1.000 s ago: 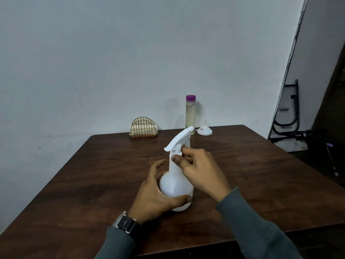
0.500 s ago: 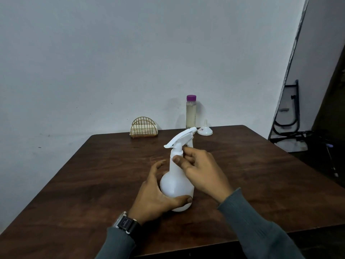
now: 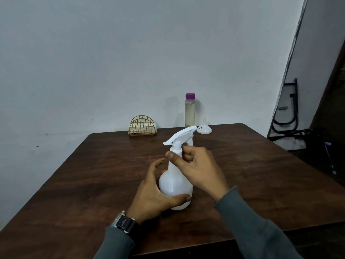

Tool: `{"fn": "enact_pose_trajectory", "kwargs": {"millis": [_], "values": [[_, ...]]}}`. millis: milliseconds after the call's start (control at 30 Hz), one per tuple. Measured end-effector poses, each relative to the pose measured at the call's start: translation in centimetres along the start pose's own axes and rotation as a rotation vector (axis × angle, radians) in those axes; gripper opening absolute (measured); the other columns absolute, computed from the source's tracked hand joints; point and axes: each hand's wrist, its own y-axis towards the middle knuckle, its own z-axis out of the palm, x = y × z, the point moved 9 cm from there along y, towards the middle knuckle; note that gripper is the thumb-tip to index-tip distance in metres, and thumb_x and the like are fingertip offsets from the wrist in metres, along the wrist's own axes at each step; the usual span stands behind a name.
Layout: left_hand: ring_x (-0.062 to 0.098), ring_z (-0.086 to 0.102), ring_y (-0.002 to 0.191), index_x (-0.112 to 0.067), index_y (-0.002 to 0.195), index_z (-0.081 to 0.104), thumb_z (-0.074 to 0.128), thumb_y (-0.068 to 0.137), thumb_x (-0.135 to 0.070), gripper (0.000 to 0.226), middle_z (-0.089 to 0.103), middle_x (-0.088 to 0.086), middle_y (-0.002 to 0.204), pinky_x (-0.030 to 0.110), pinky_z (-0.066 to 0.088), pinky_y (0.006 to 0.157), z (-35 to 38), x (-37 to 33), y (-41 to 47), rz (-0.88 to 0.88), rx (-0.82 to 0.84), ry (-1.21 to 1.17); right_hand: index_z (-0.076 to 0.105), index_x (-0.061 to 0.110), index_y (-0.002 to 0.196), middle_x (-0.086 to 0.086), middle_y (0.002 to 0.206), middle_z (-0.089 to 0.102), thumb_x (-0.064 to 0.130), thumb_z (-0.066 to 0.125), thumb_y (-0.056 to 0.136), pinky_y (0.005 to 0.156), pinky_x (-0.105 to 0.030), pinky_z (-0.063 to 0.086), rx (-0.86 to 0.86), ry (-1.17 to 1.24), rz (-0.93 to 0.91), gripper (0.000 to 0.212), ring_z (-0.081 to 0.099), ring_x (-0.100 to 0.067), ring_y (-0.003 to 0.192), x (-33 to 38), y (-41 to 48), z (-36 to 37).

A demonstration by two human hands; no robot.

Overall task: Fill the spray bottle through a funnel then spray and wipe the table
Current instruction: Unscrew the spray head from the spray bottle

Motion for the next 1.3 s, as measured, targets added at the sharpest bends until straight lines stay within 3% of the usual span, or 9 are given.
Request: {"fn": "enact_pose_trajectory", "kwargs": {"millis": [133, 200, 300, 433, 533, 733, 900, 1067, 1300], "values": [[0.006, 0.066, 0.113, -0.057, 0.14, 0.031, 0.099, 0.043, -0.06, 0.119, 0.064, -0.018, 0.129, 0.038, 0.059, 0.097, -0.2, 0.3, 0.0, -0.003, -0.028, 0.025, 0.075, 0.024, 0.098, 0.007, 0.08, 0.072, 0.039, 0.054, 0.103, 0.077, -0.037, 0.056, 0.085, -0.028, 0.016, 0.026, 0.067, -0.007, 0.08, -1.3, 0.5, 0.0], [0.006, 0.066, 0.112, -0.056, 0.141, 0.032, 0.1, 0.044, -0.058, 0.119, 0.064, -0.019, 0.128, 0.038, 0.058, 0.098, -0.2, 0.1, 0.0, 0.009, -0.027, 0.031, 0.074, 0.028, 0.107, 0.006, 0.098, 0.077, 0.04, 0.051, 0.099, 0.094, -0.052, 0.056, 0.161, 0.022, 0.053, 0.027, 0.072, -0.016, 0.101, -1.8, 0.4, 0.2], [0.004, 0.066, 0.111, -0.059, 0.138, 0.032, 0.101, 0.047, -0.052, 0.115, 0.063, -0.021, 0.127, 0.032, 0.059, 0.095, -0.1, 0.1, -0.1, -0.003, -0.018, 0.02, 0.072, 0.026, 0.12, 0.007, 0.111, 0.079, 0.039, 0.061, 0.097, 0.104, -0.048, 0.053, 0.22, 0.173, 0.064, 0.029, 0.071, -0.011, 0.112, -1.5, -0.1, 0.6], [-0.013, 0.064, 0.106, -0.067, 0.126, 0.032, 0.102, 0.051, -0.045, 0.106, 0.063, -0.031, 0.12, 0.008, 0.051, 0.08, -0.1, 0.1, -0.1, 0.009, -0.026, 0.004, 0.076, 0.027, 0.107, 0.016, 0.09, 0.08, 0.058, 0.076, 0.079, 0.088, -0.033, 0.059, 0.077, 0.13, 0.058, 0.041, 0.074, 0.003, 0.091, -0.7, -0.1, 0.4], [0.001, 0.065, 0.113, -0.062, 0.134, 0.031, 0.101, 0.047, -0.054, 0.112, 0.061, -0.023, 0.13, 0.022, 0.056, 0.091, -0.1, 0.2, -0.1, 0.002, -0.022, 0.002, 0.076, 0.024, 0.096, 0.015, 0.076, 0.075, 0.043, 0.067, 0.095, 0.071, -0.022, 0.049, 0.023, -0.023, 0.041, 0.021, 0.068, 0.005, 0.077, -0.6, 0.2, 0.1], [0.005, 0.065, 0.114, -0.056, 0.14, 0.034, 0.1, 0.043, -0.058, 0.117, 0.063, -0.02, 0.13, 0.038, 0.058, 0.099, -0.1, 0.1, -0.2, 0.013, -0.037, 0.013, 0.067, 0.034, 0.128, 0.01, 0.12, 0.076, 0.055, 0.052, 0.089, 0.106, -0.051, 0.051, 0.222, 0.134, 0.111, 0.047, 0.068, -0.011, 0.12, -1.6, -0.1, 0.5], [0.004, 0.065, 0.116, -0.056, 0.14, 0.034, 0.1, 0.044, -0.057, 0.117, 0.063, -0.022, 0.131, 0.038, 0.057, 0.1, -0.1, 0.1, -0.3, 0.009, -0.037, 0.006, 0.073, 0.03, 0.108, 0.008, 0.094, 0.081, 0.066, 0.066, 0.076, 0.096, -0.049, 0.057, 0.095, 0.165, 0.067, 0.05, 0.076, -0.008, 0.097, -0.6, 0.4, 0.1], [0.008, 0.063, 0.117, -0.059, 0.139, 0.031, 0.099, 0.044, -0.06, 0.117, 0.06, -0.021, 0.134, 0.04, 0.057, 0.1, -0.2, 0.1, -0.4, 0.008, -0.03, 0.023, 0.076, 0.03, 0.106, 0.004, 0.099, 0.081, 0.066, 0.067, 0.071, 0.094, -0.05, 0.059, -0.043, 0.188, 0.062, 0.051, 0.076, -0.012, 0.097, -0.2, 1.5, -1.3], [0.011, 0.063, 0.117, -0.059, 0.141, 0.027, 0.097, 0.043, -0.065, 0.121, 0.059, -0.019, 0.133, 0.041, 0.057, 0.101, -0.2, 0.2, -0.4, -0.007, -0.02, 0.032, 0.077, 0.035, 0.093, 0.011, 0.093, 0.081, 0.028, 0.079, 0.088, 0.094, -0.05, 0.06, -0.163, 0.247, -0.035, 0.009, 0.077, -0.013, 0.09, 1.8, 1.9, -4.8]]}}
